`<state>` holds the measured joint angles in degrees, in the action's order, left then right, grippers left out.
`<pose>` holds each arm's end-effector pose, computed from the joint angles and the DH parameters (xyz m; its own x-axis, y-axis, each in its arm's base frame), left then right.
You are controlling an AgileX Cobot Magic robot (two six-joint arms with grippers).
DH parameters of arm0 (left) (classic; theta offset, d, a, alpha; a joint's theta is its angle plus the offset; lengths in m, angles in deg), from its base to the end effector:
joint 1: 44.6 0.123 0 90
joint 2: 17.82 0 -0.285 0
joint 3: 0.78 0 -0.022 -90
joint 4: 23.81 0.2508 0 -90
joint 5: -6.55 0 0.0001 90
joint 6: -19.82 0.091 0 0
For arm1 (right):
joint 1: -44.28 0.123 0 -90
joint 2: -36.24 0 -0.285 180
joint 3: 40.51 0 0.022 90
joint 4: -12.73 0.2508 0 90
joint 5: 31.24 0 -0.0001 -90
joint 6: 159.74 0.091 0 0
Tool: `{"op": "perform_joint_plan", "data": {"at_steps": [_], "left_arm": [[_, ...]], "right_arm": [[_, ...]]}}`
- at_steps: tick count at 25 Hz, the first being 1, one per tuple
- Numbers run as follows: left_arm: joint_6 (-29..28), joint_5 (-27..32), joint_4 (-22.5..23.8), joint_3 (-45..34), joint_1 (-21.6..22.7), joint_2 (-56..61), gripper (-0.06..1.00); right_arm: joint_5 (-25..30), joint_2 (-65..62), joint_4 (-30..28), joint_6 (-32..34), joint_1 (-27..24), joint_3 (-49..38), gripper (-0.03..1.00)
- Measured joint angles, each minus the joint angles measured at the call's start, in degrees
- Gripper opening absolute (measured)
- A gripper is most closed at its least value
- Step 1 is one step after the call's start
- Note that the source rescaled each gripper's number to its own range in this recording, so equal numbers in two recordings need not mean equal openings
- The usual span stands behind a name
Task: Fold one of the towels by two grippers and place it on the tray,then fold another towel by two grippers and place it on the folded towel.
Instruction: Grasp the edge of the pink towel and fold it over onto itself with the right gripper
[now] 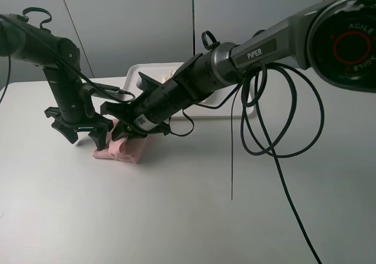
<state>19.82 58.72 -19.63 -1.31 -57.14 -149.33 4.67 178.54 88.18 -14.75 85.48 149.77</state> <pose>0.3752 -0.0781 0.0942 -0.9627 0.2599 0.0746 0.2642 0.9630 0.0541 0.3213 0.3500 0.0865 -0.9602 -0.1787 -0.2148 -0.2794 0.6267 0.7275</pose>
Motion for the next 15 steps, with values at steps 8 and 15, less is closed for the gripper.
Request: {"op": "perform_joint_plan", "data": {"at_steps": [8, 15], "left_arm": [[2.56, -0.12, 0.40, 0.69, 0.00, 0.45, 0.93], [3.36, 1.45, 2.08, 4.84, 0.00, 2.93, 0.93]], "right_arm": [[-0.23, 0.13, 0.36, -0.82, 0.00, 0.00, 0.06], [-0.34, 0.13, 0.49, -0.92, 0.00, 0.00, 0.06]]}}
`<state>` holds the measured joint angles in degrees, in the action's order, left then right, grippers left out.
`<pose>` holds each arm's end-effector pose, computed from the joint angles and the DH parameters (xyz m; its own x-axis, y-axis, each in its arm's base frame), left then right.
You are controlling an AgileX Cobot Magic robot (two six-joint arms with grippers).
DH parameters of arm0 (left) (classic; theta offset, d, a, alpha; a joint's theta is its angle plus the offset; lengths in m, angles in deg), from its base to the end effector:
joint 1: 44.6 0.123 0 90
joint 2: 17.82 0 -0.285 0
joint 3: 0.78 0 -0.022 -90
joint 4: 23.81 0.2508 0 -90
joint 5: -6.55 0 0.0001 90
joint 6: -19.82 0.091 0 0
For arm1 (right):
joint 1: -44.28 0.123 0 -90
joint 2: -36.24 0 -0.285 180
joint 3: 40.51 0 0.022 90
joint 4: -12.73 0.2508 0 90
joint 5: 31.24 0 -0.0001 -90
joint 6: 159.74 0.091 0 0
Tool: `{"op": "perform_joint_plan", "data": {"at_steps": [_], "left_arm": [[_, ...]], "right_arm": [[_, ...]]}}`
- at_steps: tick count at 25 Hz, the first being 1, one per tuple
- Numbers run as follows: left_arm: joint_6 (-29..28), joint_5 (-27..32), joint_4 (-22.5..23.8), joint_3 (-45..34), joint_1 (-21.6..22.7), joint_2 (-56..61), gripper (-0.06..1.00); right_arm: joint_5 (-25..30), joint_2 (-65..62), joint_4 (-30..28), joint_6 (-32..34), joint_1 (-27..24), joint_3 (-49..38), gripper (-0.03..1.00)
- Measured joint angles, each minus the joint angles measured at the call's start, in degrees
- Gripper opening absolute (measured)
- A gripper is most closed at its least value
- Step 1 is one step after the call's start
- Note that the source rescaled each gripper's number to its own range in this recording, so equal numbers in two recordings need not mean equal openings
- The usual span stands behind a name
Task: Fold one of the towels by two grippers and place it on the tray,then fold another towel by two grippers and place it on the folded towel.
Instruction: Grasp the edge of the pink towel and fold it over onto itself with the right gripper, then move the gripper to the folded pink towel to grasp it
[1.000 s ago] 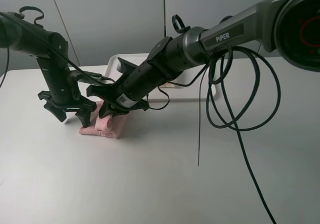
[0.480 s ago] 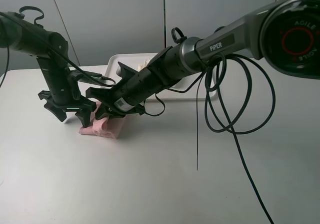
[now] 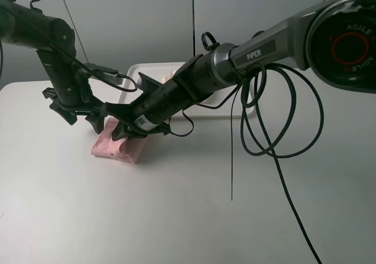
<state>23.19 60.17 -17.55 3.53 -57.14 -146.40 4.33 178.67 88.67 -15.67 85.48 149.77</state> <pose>0.3930 -0.0792 0.1322 -0.9416 0.3354 -0.0285 0.3317 0.9389 0.0919 0.3219 0.3501 0.0856 -0.9579 -0.1789 -0.2246 -0.2869 0.6256 0.7254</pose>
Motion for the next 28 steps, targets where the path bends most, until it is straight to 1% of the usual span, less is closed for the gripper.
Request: {"op": "perform_joint_plan", "data": {"at_steps": [5, 8, 9, 11, 14, 16, 19, 21, 24, 28], "left_arm": [[0.90, 4.13, 0.12, 4.01, 0.00, 0.00, 0.93], [1.03, 5.97, 1.39, 6.02, 0.00, 0.00, 0.93], [1.15, 6.74, 1.65, 6.59, 0.00, 0.00, 0.93], [1.15, 7.93, 2.32, 8.04, 0.00, 0.00, 0.93], [1.26, 9.58, 3.11, 10.46, 0.00, 0.00, 0.93], [1.26, 10.70, 4.06, 12.35, 0.00, 0.00, 0.93], [1.37, 12.00, 5.14, 15.12, 0.00, 0.00, 0.93], [1.46, 12.49, 5.56, 16.42, 0.00, 0.00, 0.93], [2.21, 12.99, 5.59, 16.90, 0.00, 0.00, 0.93], [2.58, 13.39, 5.59, 16.90, 0.00, 0.00, 0.93]], "right_arm": [[-0.39, 0.00, 0.00, 0.12, 0.00, 0.00, 0.06], [-0.72, 0.00, 0.55, 0.35, 0.00, 0.00, 0.06], [-0.96, 0.00, 1.37, 0.35, 0.00, 0.00, 0.10], [-1.39, 0.00, 3.39, 0.46, 0.00, 0.00, 0.22], [-1.89, 0.00, 8.11, -0.25, 0.00, 0.00, 0.39], [-1.31, 0.00, 12.56, -2.15, 0.00, 0.00, 0.46], [1.28, 0.00, 19.53, -7.03, 0.00, 0.00, 0.51], [3.39, 0.00, 22.26, -10.34, 0.00, 0.00, 0.56], [5.25, 0.00, 23.39, -13.05, -0.04, 0.00, 0.63], [6.52, 0.00, 23.12, -13.07, -1.25, 0.00, 0.67]]}}
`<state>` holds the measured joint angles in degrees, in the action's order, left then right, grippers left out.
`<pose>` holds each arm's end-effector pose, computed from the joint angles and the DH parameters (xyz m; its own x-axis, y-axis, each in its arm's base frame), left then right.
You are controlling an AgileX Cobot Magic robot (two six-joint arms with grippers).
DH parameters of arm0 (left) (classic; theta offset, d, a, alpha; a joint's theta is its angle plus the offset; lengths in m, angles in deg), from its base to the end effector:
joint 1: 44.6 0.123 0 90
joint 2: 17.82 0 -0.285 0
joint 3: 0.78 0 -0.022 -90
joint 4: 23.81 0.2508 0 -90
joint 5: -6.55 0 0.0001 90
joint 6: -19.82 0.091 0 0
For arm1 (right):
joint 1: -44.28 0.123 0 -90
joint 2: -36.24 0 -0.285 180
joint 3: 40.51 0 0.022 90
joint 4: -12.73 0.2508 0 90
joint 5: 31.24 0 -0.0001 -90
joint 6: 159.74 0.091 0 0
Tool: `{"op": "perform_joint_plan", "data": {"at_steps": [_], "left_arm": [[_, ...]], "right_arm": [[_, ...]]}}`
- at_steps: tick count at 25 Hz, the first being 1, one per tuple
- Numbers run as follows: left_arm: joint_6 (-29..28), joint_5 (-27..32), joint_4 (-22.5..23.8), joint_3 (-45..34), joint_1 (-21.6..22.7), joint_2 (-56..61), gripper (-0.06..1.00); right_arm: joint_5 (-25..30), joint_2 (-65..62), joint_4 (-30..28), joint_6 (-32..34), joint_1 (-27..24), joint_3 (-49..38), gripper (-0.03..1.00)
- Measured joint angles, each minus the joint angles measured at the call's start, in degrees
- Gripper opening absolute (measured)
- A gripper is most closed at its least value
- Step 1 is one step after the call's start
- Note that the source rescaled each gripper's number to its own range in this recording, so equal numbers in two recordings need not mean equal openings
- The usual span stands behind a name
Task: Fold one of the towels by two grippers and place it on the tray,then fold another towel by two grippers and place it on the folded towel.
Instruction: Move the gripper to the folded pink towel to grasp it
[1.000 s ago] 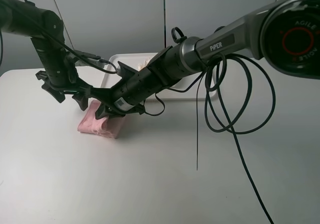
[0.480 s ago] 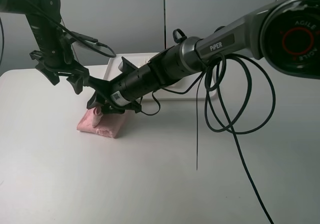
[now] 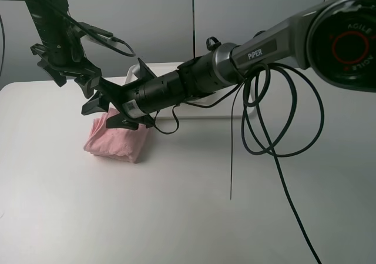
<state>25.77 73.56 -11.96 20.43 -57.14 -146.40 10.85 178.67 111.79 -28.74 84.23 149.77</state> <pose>0.4264 -0.0772 0.2031 -0.9183 0.3899 -0.0692 0.3695 0.9065 0.2043 0.3316 0.3564 0.1066 -0.9789 -0.0378 -0.2006 -0.1977 0.4211 0.8852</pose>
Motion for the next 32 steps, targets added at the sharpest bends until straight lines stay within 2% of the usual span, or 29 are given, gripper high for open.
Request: {"op": "perform_joint_plan", "data": {"at_steps": [4, 10, 13, 15, 19, 26, 32], "left_arm": [[0.00, 0.00, 0.00, 0.00, 0.00, 0.00, 0.93], [0.00, 0.00, -0.33, 0.00, 0.00, 0.00, 0.93], [0.00, 0.00, -0.91, 0.00, 0.00, 0.00, 0.93], [0.00, 0.00, -1.09, 0.00, 0.00, 0.00, 0.93], [0.00, 0.00, -1.19, 0.00, 0.00, 0.00, 0.93], [0.00, -0.51, -1.23, 0.00, 0.00, 0.00, 0.93], [0.00, -0.53, -1.23, 0.00, 0.00, 0.00, 0.93]], "right_arm": [[0.61, -0.12, -6.62, 4.15, -3.36, 0.00, 0.67], [-1.43, -1.42, -24.71, 15.98, -7.30, 0.00, 0.68], [-2.61, -1.17, -30.27, 20.72, -7.39, 0.00, 0.76], [-3.16, -0.81, -31.16, 21.72, -7.39, 0.00, 0.81], [-4.35, -0.44, -30.96, 22.38, -7.39, 0.00, 0.82], [-5.91, 1.07, -29.17, 22.47, -6.69, -0.20, 0.82], [-7.49, 1.16, -29.10, 22.25, -5.23, -0.20, 0.78]]}}
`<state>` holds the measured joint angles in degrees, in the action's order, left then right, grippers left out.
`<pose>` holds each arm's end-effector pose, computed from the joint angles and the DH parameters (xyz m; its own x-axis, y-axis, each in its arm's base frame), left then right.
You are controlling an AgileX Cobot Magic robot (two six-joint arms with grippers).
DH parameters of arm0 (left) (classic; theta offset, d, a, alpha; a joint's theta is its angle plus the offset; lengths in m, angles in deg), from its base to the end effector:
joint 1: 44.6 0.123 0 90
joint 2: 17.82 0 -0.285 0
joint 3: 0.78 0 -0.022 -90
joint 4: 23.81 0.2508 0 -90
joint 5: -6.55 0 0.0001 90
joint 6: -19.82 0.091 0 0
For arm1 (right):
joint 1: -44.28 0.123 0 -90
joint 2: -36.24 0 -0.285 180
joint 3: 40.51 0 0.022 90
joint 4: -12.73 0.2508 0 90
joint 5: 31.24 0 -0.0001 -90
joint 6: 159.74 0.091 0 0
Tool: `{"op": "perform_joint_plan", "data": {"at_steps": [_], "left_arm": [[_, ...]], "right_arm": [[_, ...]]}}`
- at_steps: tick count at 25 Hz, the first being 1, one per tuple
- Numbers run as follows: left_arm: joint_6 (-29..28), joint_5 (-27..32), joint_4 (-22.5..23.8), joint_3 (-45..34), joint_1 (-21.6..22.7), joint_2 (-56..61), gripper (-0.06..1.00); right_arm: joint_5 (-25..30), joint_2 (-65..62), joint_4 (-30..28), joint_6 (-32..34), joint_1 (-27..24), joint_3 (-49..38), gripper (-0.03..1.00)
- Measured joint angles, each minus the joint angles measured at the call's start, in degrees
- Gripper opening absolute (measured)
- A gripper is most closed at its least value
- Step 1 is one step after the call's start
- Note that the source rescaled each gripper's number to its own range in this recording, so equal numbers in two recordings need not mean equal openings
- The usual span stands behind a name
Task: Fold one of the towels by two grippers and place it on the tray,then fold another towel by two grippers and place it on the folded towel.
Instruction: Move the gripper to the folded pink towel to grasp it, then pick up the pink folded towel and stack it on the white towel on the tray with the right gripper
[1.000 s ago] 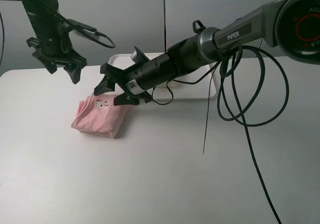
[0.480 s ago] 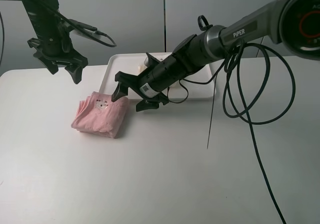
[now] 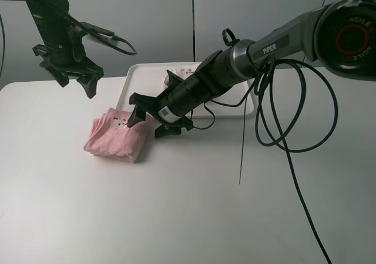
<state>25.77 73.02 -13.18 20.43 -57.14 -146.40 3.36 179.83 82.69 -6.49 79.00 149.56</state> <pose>0.4267 -0.0791 0.2028 -0.9197 0.3840 -0.0820 0.3645 0.9125 0.1856 0.3573 0.3068 0.0710 -0.9896 -0.0333 -0.1401 -0.1219 0.7113 0.6923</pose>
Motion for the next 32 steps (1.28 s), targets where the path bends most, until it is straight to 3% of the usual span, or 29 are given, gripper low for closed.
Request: {"op": "perform_joint_plan", "data": {"at_steps": [10, 17, 20, 25, 32], "left_arm": [[0.00, -0.22, -0.09, 0.00, 0.00, 0.00, 0.93], [0.00, -0.32, -0.09, 0.00, 0.00, 0.00, 0.93], [0.00, -0.32, -0.09, 0.00, 0.00, 0.00, 0.93], [0.10, -0.32, -0.09, 0.00, 0.00, 0.00, 0.93], [0.21, -0.32, -0.09, 0.00, 0.00, 0.00, 0.93]], "right_arm": [[-1.39, 0.48, 3.95, -1.66, 0.12, 0.00, 0.77], [-1.35, 1.62, 7.36, -3.15, 2.01, 0.00, 0.70], [-1.58, 2.11, 7.64, -3.86, 2.01, 0.00, 0.56], [-1.71, 2.77, 8.37, -7.68, 2.01, 0.00, 0.08], [-0.09, 2.77, 10.53, -12.03, 2.01, 0.00, 0.08]]}}
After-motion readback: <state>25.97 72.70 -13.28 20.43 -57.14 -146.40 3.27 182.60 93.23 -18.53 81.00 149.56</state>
